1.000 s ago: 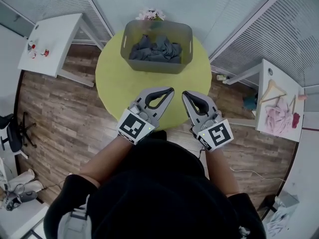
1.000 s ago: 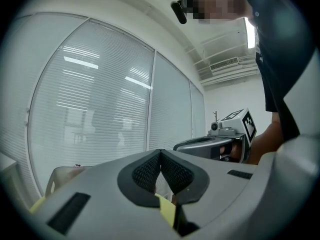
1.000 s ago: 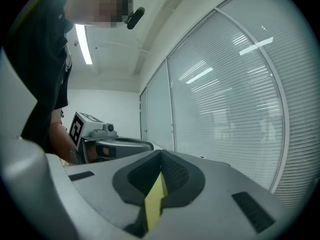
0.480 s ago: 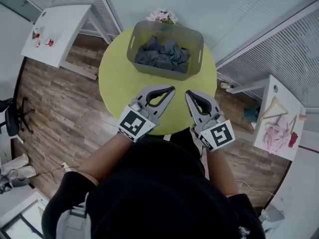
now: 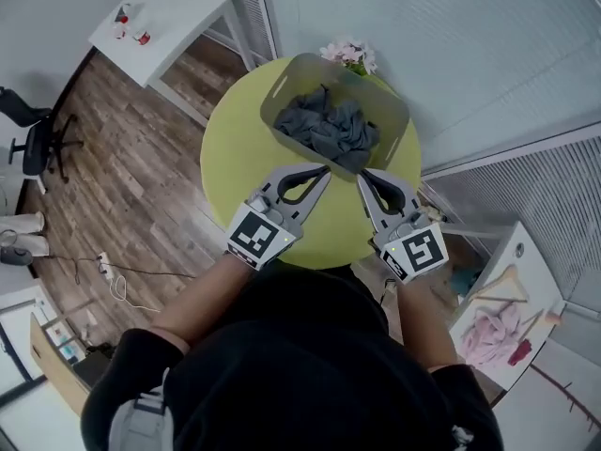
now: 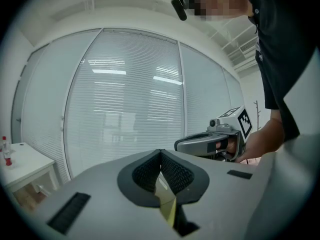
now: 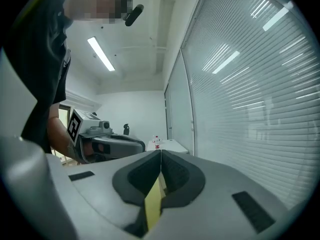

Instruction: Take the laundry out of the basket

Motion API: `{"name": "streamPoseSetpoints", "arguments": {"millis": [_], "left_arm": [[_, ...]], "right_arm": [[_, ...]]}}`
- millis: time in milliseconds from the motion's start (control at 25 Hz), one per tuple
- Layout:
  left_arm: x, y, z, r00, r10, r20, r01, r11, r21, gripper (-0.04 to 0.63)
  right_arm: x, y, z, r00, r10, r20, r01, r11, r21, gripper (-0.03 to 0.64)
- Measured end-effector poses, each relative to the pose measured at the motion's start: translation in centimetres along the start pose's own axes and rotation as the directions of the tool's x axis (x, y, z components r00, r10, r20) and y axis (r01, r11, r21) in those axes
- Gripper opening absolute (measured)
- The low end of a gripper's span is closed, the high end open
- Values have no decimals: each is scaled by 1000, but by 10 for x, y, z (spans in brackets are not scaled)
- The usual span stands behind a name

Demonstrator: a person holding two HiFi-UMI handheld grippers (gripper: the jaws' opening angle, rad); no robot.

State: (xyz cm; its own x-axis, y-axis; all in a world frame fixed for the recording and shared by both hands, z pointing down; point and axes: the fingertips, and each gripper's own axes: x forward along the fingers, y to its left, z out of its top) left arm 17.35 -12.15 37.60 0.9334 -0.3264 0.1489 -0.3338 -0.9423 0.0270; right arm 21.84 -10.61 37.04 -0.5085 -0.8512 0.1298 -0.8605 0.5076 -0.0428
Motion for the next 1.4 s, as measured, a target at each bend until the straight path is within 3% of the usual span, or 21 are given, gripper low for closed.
{"name": "streamPoseSetpoints", "arguments": {"millis": [200,480,720,880,1120,1400], "left_arm": [[12,2,-1,992,129,2,-129,992,-10,9],[34,10,-6,964,266,-5,-266,963,-38,9],[43,18,-12,938,347,-17,-348,937,-39,9],[47,28,-20,932,362,-24,-363,932,-22,9],[49,57,-35,932,362,-28,-362,932,-16,9],[61,91,-49,943,333,-16,-333,942,-27,9]], "right_arm": [[2,-19,-4,995,99,-7,-99,995,-9,23],[10,-39,-14,973,228,-25,-229,973,-16,23],[32,-59,-38,947,297,-125,-301,954,-13,23],[55,-69,-60,921,323,-218,-336,942,-22,25],[90,-74,-81,900,329,-286,-349,937,-22,25],[117,-78,-89,905,304,-297,-326,945,-25,25]]}}
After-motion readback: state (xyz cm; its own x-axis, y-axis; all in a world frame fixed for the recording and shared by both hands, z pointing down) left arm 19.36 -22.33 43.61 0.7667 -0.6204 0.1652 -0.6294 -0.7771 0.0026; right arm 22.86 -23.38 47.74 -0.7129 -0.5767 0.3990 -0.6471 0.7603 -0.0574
